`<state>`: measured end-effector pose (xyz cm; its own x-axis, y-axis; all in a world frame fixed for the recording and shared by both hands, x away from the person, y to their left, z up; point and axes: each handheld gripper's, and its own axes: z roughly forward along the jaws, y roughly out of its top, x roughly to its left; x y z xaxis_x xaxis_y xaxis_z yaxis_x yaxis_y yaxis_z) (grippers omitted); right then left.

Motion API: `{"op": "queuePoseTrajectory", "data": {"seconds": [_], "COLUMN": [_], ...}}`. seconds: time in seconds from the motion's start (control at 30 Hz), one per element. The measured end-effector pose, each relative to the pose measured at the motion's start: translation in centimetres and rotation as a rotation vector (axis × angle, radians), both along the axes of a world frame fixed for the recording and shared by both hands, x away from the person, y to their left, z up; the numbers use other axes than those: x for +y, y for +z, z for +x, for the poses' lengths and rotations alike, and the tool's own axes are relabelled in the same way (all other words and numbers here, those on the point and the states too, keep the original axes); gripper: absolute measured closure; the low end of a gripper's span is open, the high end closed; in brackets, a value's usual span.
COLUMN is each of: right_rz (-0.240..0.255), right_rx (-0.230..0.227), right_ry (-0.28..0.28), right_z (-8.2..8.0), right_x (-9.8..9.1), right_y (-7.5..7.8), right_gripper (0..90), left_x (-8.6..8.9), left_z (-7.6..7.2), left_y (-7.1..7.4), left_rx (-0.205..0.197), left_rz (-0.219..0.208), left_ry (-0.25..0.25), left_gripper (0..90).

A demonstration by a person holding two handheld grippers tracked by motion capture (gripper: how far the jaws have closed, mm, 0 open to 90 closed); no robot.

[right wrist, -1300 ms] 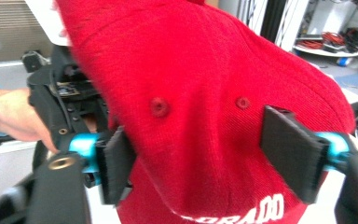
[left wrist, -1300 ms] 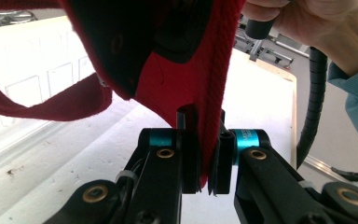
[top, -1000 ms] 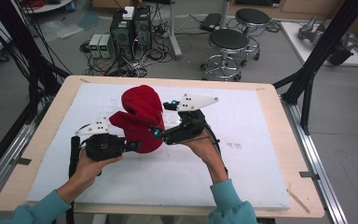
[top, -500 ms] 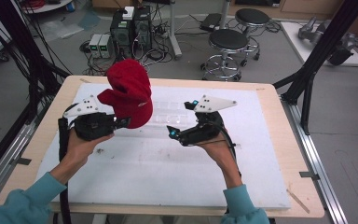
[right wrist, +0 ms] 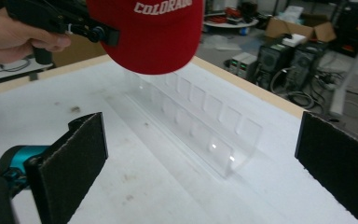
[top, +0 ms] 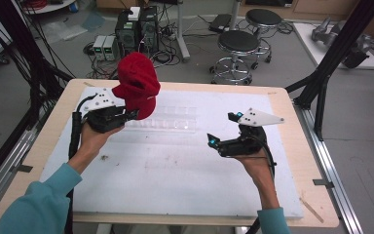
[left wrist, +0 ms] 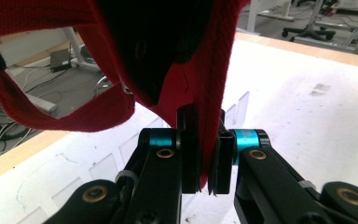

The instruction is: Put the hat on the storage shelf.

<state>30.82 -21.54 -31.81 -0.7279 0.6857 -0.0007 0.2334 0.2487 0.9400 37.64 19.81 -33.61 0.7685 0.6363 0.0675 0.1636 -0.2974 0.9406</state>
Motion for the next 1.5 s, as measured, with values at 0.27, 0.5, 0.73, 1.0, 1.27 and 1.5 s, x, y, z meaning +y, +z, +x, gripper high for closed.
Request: {"op": "queuePoseTrajectory", "data": {"seconds": [0.27, 0.5, 0.73, 1.0, 1.27, 1.5], "right_rz": [0.007, 0.037, 0.063, 0.073, 0.068, 0.076], "right_rx": [0.015, 0.02, 0.018, 0.033, 0.033, 0.035], "right_ry": [-0.079, -0.12, -0.161, -0.194, -0.201, -0.206], "right_z": [-1.0, -1.4, -1.7, -2.1, -2.1, -2.1], "right_x": [-2.7, -4.4, -5.7, -6.8, -6.9, -7.0], "right_y": [-1.4, -2.8, -4.1, -5.4, -6.2, -6.6], "right_gripper": [1.2, 1.2, 1.2, 1.2, 1.2, 1.2], "left_x": [-1.1, -1.8, -2.6, -3.1, -2.8, -3.6], "left_z": [1.0, 1.2, 1.3, 1.2, 1.3, 1.3], "left_y": [-1.2, -1.7, -2.6, -2.6, -2.8, -3.3], "left_rx": [0.011, 0.014, 0.007, -0.026, -0.013, -0.014], "left_rz": [0.041, 0.081, 0.089, 0.099, 0.103, 0.094], "left_ry": [0.048, 0.066, 0.087, 0.103, 0.14, 0.161], "left_gripper": [85.2, 85.2, 85.2, 85.2, 85.2, 85.2]}}
